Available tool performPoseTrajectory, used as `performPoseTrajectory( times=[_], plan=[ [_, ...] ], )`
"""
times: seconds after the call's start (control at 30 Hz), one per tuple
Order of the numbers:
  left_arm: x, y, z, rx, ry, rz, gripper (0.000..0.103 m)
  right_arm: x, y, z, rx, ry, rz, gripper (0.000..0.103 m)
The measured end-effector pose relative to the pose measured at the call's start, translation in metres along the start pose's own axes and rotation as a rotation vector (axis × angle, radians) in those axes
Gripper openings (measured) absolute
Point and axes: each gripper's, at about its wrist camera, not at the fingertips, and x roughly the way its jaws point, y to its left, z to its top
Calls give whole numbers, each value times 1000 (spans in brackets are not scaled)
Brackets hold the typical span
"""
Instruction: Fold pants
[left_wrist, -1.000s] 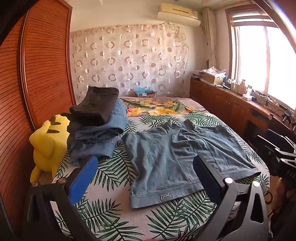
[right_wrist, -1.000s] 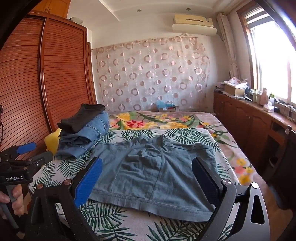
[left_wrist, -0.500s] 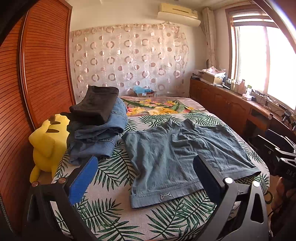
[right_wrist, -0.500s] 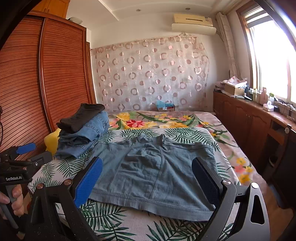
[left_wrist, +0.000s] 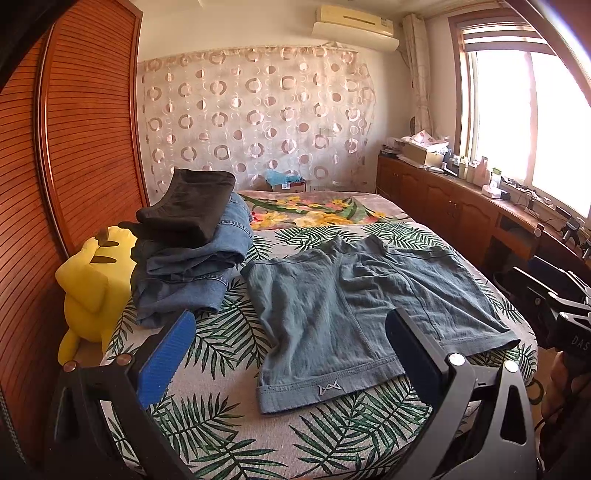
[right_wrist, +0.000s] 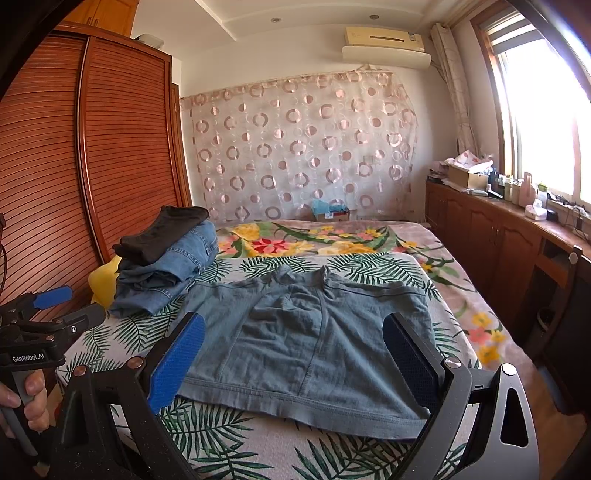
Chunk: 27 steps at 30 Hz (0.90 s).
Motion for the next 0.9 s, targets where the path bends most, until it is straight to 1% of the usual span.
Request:
performPoseTrajectory(
  times=[0.9],
  plan=[
    [-1, -2, 1, 0, 0, -4, 103, -1, 1, 0, 1, -1, -1, 98]
  ],
)
